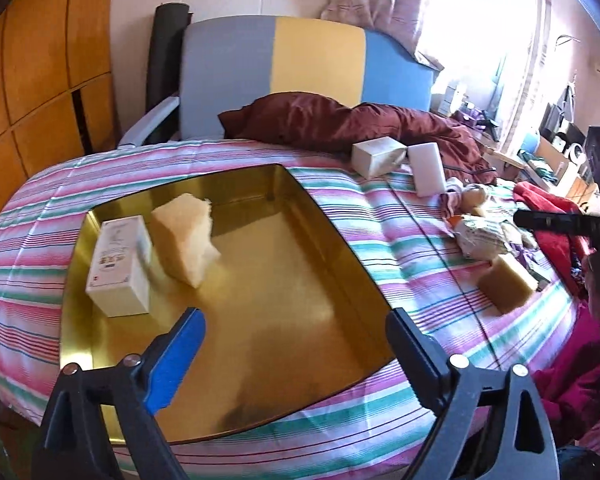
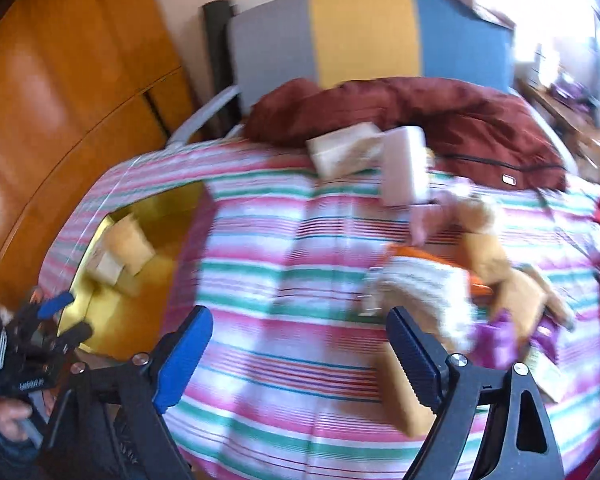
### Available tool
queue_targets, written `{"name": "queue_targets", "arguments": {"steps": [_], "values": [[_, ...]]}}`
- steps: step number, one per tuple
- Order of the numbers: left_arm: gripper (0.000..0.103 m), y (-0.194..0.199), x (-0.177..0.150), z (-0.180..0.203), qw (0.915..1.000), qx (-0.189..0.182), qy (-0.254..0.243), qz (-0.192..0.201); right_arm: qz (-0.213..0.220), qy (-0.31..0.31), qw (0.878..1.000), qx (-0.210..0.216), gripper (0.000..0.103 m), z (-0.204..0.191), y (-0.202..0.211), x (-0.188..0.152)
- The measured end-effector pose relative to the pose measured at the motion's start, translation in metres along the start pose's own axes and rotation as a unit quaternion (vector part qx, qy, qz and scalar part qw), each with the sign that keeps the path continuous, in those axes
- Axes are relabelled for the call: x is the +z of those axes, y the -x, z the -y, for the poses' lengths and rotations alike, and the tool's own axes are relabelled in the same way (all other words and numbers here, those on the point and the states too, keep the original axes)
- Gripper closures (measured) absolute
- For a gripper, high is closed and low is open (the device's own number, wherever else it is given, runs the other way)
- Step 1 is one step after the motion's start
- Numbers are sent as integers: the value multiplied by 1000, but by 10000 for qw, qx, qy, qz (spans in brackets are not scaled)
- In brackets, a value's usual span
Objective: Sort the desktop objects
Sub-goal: 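Reach the right tool to the white-and-orange snack packet and grasp it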
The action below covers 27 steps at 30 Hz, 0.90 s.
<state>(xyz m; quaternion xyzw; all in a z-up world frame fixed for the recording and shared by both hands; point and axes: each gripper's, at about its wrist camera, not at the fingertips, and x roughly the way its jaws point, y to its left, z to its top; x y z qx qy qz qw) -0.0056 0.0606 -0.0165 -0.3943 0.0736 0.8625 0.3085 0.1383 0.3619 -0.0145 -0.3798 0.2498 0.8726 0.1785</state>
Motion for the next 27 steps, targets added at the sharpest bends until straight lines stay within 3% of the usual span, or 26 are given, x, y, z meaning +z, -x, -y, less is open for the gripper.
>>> {"name": "queue_targets", "arguments": {"steps": [2,5,10,16,19,27], "values": [[1,0,1,4,10000,-47,-46,12,85,-302,9994,-128,13,27,10,6],[1,0,2,8,9998,-183,-50,13,172,-655,9973,-267,12,58,20,13],[1,-3,3,17,9992,-374,-130,-65,-41,-727,9966,-385,11,88,13,20],[7,-7,2,31,9969,-665,-307,-270,-490,486,9952,-692,11,74,-20,24],[7,-6,4,40,9961,-710,-463,-252,-709,1114,9872,-895,11,63,-40,28],[7,-12,6,64,9899,-1119,-784,-375,-1284,2143,9642,-893,8,44,-88,30]]}}
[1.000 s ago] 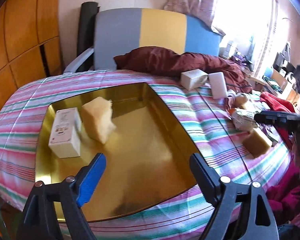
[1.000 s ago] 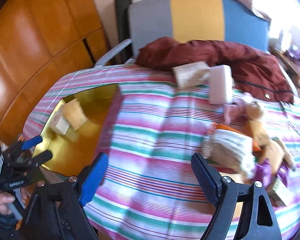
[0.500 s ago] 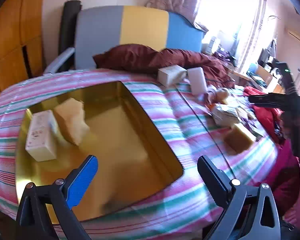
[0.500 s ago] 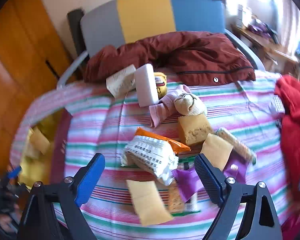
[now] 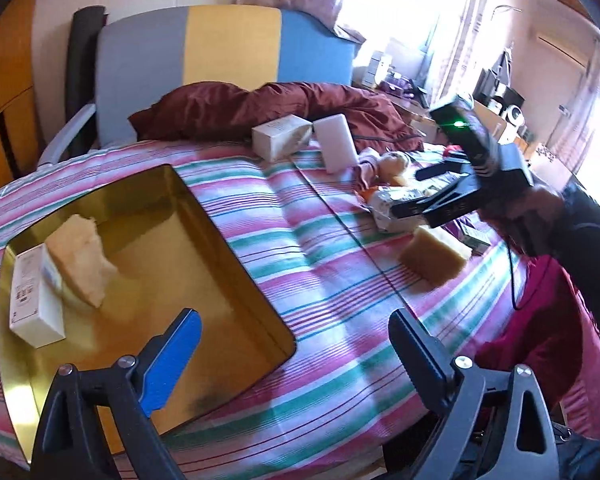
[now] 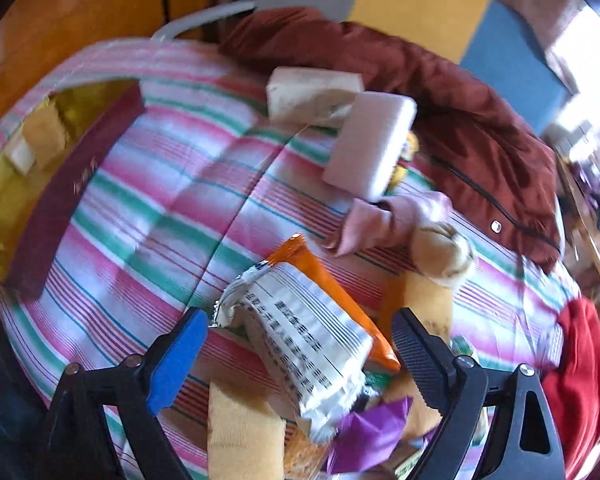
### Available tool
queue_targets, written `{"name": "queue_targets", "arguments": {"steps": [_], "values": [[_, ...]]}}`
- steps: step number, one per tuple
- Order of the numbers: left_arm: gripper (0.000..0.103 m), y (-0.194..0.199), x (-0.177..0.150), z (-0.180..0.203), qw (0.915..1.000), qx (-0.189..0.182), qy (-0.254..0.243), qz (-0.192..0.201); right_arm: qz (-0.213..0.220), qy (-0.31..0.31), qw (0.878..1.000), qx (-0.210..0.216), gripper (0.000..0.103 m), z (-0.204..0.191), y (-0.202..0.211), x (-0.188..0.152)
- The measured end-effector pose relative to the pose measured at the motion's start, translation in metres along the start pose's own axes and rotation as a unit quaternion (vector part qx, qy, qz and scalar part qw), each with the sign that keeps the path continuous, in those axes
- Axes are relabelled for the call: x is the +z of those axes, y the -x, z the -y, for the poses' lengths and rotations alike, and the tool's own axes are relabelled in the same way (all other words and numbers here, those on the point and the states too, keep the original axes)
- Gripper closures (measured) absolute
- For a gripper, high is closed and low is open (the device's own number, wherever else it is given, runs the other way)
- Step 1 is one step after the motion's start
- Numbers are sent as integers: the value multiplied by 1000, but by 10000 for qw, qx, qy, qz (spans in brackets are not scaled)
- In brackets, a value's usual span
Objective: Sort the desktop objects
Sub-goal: 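Reach the right tool to the white-and-orange snack packet and grasp it, then grasp a yellow sponge with the left tool while the right holds the packet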
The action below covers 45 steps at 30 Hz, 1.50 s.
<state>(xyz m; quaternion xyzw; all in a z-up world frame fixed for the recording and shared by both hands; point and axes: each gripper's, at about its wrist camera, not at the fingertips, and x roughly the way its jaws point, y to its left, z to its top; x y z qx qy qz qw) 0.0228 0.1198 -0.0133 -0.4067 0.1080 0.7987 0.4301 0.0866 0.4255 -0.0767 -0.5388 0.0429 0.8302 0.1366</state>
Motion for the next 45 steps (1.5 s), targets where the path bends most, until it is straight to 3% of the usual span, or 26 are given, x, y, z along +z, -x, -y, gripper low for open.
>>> {"name": "queue_targets", "arguments": {"steps": [4,8,9,11,12,16,20,26,32,36,45], "values": [[7,-8,2,8,9998,-131,-90,-116,-260,423,9985,-221,8,-7,-17,3],[7,-16,3,16,9991,-281,-220,-236,-237,270,9994,6,17,-2,-24,0],[7,-19,4,19,9988,-295,-263,-272,-209,265,9994,83,25,-2,-24,-2],[7,-23,4,23,9983,-327,-332,-343,-153,243,9995,91,32,-1,-22,-3],[7,-27,5,26,9979,-363,-349,-395,-143,224,9996,32,45,0,-21,-3],[14,-38,11,37,9965,-511,-387,-536,14,-66,9997,247,46,8,-20,-5],[27,-55,18,47,9945,-663,-259,-773,212,-468,9972,547,47,20,-15,-6],[28,-90,32,71,9889,-938,-95,-1150,504,-698,9943,632,47,30,-3,-5],[29,-124,51,95,9746,-1598,460,-1503,803,-825,9908,709,47,38,9,-2],[29,-140,58,114,9702,-1683,632,-1625,1111,-1139,9845,739,47,54,24,-4],[29,-182,55,127,9503,-1781,1487,-2077,1547,-1566,9732,669,47,76,46,-8]]}}
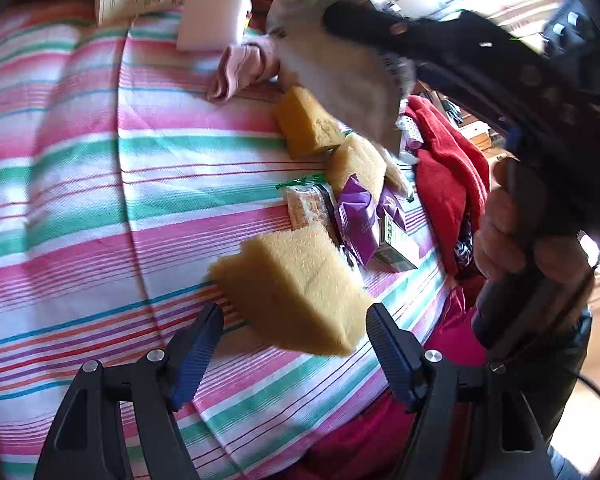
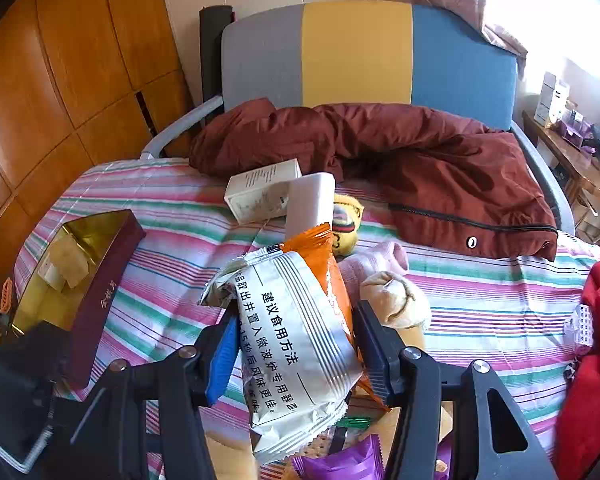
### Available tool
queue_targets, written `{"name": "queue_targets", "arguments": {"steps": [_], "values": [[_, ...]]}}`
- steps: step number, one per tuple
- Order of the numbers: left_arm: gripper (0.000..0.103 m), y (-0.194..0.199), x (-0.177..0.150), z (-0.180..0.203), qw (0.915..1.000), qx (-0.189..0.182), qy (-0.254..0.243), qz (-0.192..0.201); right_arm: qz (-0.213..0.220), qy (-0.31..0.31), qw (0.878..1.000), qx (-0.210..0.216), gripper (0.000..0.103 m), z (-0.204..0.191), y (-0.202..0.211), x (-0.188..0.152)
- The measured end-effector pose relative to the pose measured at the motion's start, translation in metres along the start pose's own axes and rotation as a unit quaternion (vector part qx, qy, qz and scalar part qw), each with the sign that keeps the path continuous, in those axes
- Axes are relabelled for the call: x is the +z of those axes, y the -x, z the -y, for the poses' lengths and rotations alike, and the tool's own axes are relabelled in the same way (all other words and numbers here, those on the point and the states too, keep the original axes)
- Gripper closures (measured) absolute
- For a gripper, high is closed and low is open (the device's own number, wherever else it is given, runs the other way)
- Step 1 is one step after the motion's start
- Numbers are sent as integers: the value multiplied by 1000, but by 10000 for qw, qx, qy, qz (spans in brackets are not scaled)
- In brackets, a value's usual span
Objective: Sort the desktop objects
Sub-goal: 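Grasp a yellow sponge with the left tool while the right holds the packet, then carry the sponge and packet over the gold tray and release both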
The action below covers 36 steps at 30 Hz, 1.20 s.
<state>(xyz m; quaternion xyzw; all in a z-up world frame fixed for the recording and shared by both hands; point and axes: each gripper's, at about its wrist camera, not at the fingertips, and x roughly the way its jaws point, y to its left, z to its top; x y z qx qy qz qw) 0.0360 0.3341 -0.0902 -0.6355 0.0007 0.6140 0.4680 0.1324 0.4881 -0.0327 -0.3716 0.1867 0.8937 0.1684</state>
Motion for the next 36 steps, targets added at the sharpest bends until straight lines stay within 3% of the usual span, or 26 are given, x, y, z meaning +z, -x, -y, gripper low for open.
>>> {"name": "queue_targets", "arguments": {"steps": [7,11,19,27,36], "values": [[28,-24,13,3,9993,161,279,-191,75,-46,9999,-125,47,5,4,0],[26,-30,14,5,9997,220,114,-87,74,-98,9997,-214,47,10,4,0],[37,-23,3,11,9988,148,-434,163,58,-108,9996,-272,47,13,1,-1],[37,31,-5,-3,9947,514,-647,607,131,-5,9999,26,47,3,2,-2],[37,137,-30,-24,9759,904,-1023,1703,-136,262,9978,597,47,-33,-12,-7]]}}
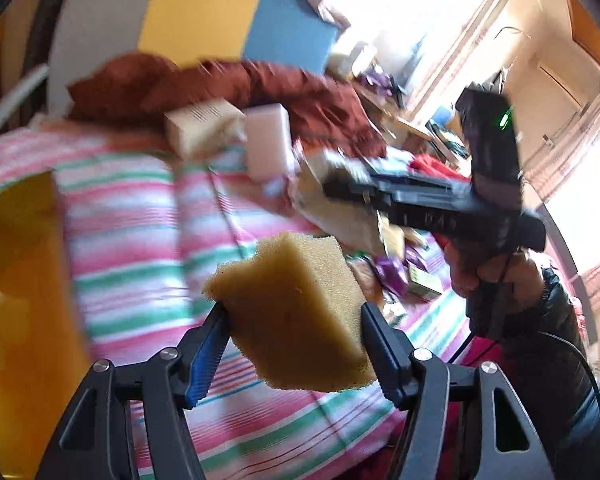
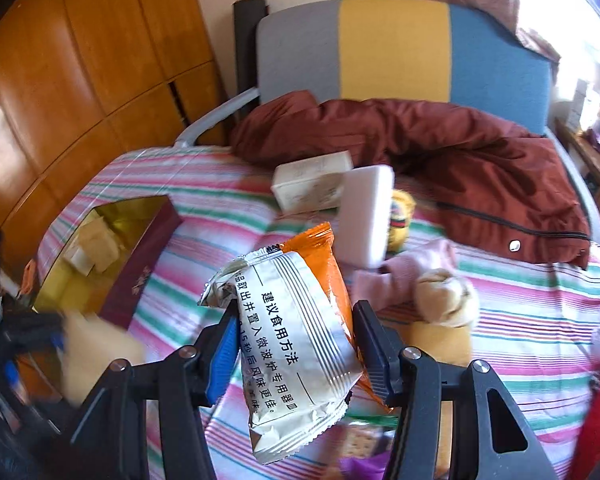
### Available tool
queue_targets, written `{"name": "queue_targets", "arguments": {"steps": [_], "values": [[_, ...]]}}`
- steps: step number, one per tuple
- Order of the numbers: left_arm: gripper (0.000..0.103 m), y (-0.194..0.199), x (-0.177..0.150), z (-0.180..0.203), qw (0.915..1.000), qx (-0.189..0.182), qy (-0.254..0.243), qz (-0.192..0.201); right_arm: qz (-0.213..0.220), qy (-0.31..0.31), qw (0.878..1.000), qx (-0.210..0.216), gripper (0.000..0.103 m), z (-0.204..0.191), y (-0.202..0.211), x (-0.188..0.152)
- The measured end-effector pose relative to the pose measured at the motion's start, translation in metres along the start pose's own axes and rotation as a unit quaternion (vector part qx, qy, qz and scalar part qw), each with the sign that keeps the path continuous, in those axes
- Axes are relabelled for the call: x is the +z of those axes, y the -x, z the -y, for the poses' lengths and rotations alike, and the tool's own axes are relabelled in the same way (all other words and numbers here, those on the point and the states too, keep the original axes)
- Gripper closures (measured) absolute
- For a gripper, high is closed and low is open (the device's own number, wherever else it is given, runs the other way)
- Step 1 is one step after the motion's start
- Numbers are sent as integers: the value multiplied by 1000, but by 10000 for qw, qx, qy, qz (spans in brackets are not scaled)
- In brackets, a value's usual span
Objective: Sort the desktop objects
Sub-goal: 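Carry the sponge and packet over the gold tray and release both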
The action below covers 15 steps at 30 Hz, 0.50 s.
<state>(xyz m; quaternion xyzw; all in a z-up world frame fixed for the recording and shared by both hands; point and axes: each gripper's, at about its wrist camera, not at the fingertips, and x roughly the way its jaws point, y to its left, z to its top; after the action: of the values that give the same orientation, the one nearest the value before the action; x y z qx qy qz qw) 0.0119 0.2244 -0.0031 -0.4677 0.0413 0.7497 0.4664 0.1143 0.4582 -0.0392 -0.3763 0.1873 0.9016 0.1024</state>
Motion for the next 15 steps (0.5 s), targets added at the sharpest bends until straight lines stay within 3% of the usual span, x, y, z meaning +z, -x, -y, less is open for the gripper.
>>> {"name": "queue_targets", "arguments": {"steps": [8,15], "values": [[36,72,-26,-74,9949,752,524,416,-329,223,9989,228,47,-46,-13,2],[36,115,-54,-143,9802,1557,1067,596,-369,532,9959,638,48,-116,-16,14]]}}
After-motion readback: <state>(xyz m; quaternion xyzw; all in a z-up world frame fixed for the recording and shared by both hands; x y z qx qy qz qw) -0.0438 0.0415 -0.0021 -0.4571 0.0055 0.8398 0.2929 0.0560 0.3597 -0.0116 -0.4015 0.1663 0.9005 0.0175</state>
